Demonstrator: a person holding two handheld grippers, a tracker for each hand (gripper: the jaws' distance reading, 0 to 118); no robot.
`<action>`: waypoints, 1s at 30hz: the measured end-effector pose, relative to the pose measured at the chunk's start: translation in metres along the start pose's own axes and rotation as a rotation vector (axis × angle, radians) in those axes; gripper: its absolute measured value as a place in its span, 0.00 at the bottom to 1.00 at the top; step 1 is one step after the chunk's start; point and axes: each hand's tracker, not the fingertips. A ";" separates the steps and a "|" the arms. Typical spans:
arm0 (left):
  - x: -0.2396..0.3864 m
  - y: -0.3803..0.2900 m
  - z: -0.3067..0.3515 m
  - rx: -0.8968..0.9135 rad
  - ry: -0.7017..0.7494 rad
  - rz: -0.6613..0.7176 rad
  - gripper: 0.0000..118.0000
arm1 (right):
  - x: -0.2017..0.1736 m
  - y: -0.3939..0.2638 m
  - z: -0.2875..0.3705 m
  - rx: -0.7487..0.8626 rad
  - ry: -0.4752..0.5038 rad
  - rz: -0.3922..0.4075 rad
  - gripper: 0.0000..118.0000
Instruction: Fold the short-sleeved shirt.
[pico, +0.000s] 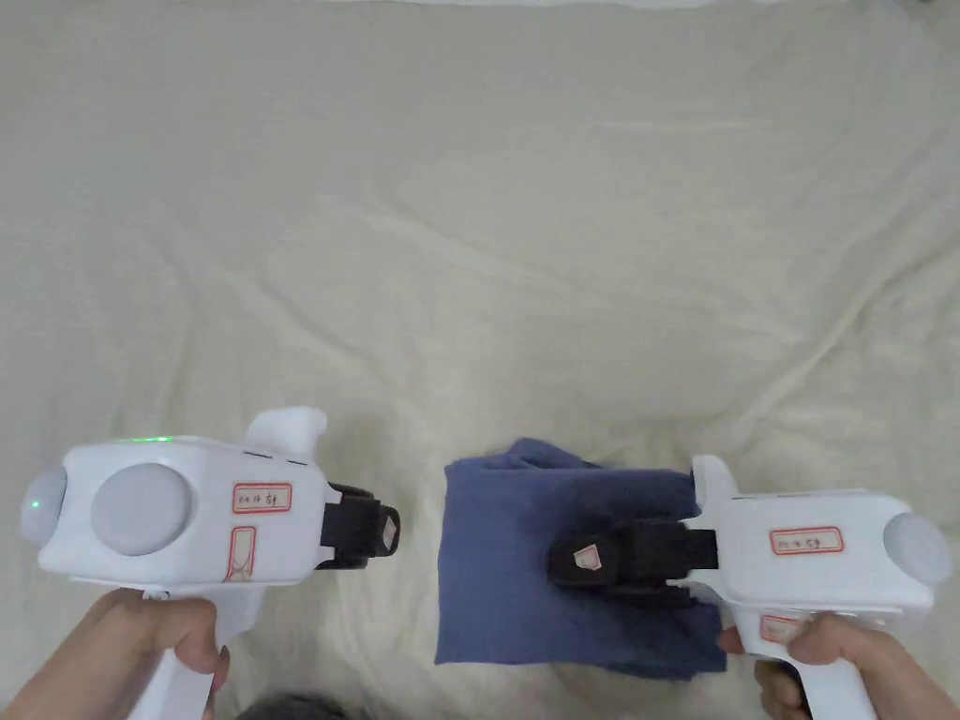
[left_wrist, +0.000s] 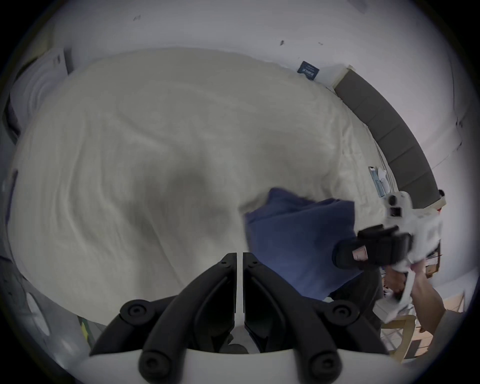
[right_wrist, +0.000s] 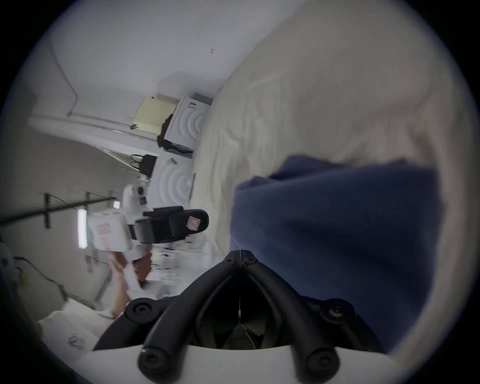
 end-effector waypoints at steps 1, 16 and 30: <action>-0.006 -0.002 -0.006 -0.010 -0.066 0.022 0.04 | 0.014 -0.003 0.001 -0.001 0.040 -0.045 0.00; -0.015 0.017 -0.082 -0.064 -0.535 0.074 1.00 | 0.025 -0.009 0.012 0.105 0.204 -0.132 0.00; -0.022 0.008 -0.093 -0.090 -0.543 0.147 0.21 | -0.011 -0.015 0.052 0.163 0.089 -0.070 0.00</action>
